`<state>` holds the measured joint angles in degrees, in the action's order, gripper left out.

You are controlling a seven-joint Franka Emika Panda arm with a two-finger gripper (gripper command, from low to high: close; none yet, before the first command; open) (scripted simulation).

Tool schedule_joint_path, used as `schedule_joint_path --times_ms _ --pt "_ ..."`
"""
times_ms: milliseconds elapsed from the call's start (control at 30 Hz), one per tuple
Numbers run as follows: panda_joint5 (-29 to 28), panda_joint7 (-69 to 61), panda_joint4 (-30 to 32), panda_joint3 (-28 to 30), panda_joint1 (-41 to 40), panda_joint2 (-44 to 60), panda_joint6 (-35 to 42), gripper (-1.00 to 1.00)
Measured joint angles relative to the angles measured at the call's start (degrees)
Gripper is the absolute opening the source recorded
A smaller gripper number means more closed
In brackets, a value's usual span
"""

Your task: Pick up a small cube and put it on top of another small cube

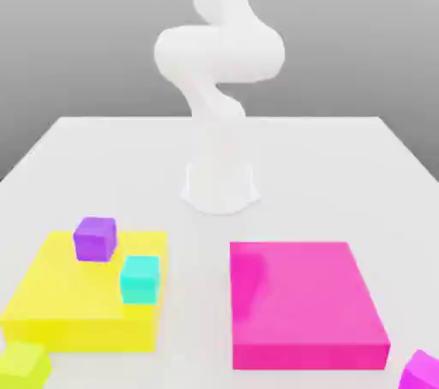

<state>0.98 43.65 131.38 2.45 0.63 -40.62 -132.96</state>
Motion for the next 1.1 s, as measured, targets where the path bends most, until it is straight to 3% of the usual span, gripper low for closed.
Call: schedule_joint_path --times_ms 567,1100 --pt "11.05 -18.05 -2.73 14.17 0.08 35.66 -7.96 0.00" --pt "16.02 -30.35 -5.49 15.54 -9.81 67.60 -17.98 0.00"
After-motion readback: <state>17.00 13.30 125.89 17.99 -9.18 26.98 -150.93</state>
